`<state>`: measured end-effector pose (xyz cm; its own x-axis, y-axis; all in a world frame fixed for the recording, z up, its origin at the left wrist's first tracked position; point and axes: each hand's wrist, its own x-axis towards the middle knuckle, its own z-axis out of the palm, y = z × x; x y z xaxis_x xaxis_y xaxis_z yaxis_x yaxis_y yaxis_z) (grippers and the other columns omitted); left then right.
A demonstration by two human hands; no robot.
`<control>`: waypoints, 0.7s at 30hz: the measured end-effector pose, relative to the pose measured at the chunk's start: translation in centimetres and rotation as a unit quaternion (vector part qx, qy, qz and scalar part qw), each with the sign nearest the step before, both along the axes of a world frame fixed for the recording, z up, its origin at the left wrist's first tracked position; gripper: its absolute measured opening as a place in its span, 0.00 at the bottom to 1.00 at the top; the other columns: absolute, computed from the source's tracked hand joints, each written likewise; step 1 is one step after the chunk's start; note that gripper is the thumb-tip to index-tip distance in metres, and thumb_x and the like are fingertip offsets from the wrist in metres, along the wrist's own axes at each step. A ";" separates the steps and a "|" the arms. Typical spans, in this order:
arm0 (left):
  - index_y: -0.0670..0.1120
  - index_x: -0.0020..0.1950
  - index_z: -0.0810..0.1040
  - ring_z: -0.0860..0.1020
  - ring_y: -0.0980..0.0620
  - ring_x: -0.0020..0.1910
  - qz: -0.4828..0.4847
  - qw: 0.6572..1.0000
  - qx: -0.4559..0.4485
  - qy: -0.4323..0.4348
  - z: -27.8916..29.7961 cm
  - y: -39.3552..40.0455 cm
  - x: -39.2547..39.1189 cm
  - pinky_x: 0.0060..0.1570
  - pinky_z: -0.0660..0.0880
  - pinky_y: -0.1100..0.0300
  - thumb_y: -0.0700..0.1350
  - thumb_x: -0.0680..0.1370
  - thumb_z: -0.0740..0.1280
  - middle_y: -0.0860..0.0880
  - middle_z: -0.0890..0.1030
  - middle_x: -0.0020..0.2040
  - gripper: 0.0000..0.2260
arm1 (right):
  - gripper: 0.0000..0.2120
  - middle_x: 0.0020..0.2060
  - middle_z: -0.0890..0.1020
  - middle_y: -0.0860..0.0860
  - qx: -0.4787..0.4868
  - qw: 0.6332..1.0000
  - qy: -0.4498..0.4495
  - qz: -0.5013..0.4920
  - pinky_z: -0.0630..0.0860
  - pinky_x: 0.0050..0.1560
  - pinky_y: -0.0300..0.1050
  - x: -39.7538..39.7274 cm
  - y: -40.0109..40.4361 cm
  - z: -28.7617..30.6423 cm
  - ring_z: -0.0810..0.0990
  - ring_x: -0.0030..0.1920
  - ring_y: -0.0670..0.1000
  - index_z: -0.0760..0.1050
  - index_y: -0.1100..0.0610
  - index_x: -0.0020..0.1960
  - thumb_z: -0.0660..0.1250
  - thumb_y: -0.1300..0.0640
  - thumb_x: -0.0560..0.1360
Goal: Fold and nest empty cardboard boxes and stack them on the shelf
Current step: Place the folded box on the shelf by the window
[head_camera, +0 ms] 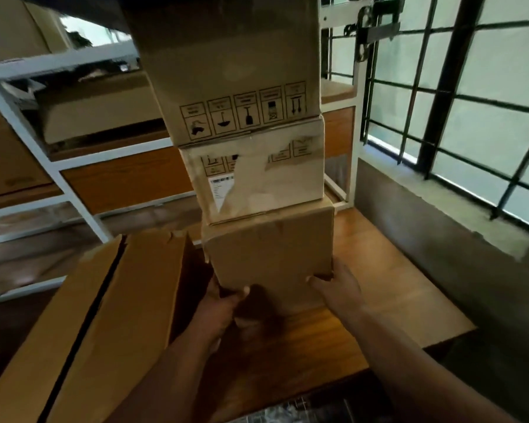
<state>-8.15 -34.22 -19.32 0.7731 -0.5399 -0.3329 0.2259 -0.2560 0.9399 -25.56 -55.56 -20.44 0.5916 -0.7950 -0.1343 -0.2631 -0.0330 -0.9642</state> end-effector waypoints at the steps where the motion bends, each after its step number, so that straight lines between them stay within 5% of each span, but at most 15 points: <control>1: 0.64 0.81 0.66 0.80 0.51 0.67 0.007 1.000 -0.010 0.005 0.0 -0.2 -0.2 0.67 0.79 0.44 0.46 0.78 0.78 0.56 0.82 0.68 0.36 | 0.27 0.59 0.82 0.39 0.000 1.000 0.000 0.009 0.82 0.58 0.48 0.1 -0.4 -0.4 0.82 0.62 0.48 0.72 0.42 0.74 0.77 0.51 0.78; 4: 0.62 0.78 0.69 0.82 0.53 0.62 0.016 0.999 -0.021 0.024 0.2 -0.9 -0.9 0.59 0.82 0.48 0.49 0.80 0.76 0.55 0.83 0.66 0.30 | 0.29 0.60 0.82 0.38 -0.006 1.000 -0.009 0.016 0.82 0.61 0.51 0.0 -1.0 -1.2 0.82 0.62 0.46 0.71 0.39 0.74 0.77 0.50 0.78; 7: 0.63 0.80 0.68 0.81 0.50 0.69 0.010 1.000 -0.013 -0.006 -0.3 -1.3 -1.3 0.69 0.79 0.42 0.59 0.76 0.77 0.53 0.81 0.72 0.35 | 0.30 0.62 0.82 0.38 -0.012 1.000 -0.012 0.013 0.83 0.64 0.55 -0.2 -1.7 -1.7 0.81 0.63 0.47 0.71 0.38 0.75 0.78 0.49 0.77; 12: 0.67 0.81 0.66 0.78 0.50 0.71 -0.028 1.000 0.005 -0.003 -0.7 -3.0 -1.7 0.72 0.75 0.40 0.62 0.77 0.75 0.57 0.79 0.73 0.33 | 0.31 0.62 0.82 0.38 -0.024 1.000 -0.018 0.004 0.82 0.62 0.52 -1.4 -3.4 -1.7 0.80 0.63 0.45 0.70 0.38 0.75 0.78 0.50 0.77; 14: 0.65 0.79 0.69 0.82 0.52 0.67 -0.037 0.999 0.000 -0.016 -1.0 -4.0 -2.3 0.66 0.79 0.48 0.61 0.75 0.76 0.56 0.82 0.71 0.33 | 0.30 0.59 0.81 0.38 -0.033 0.999 -0.015 -0.016 0.81 0.56 0.45 -2.1 -4.2 -1.4 0.81 0.61 0.45 0.70 0.41 0.75 0.79 0.52 0.77; 21: 0.62 0.74 0.69 0.82 0.47 0.65 -0.086 0.993 0.026 -0.076 -0.9 -8.6 -4.8 0.56 0.81 0.60 0.51 0.82 0.74 0.52 0.82 0.67 0.23 | 0.27 0.59 0.82 0.43 -0.028 0.997 -0.012 -0.073 0.83 0.61 0.55 -5.4 -7.6 -1.6 0.82 0.61 0.51 0.68 0.40 0.68 0.79 0.49 0.77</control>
<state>-12.93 -42.80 -20.23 0.7151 -0.6527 -0.2501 0.0311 -0.3277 0.9443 -30.94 -63.18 -21.99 0.4710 -0.8790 -0.0747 -0.2466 -0.0498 -0.9678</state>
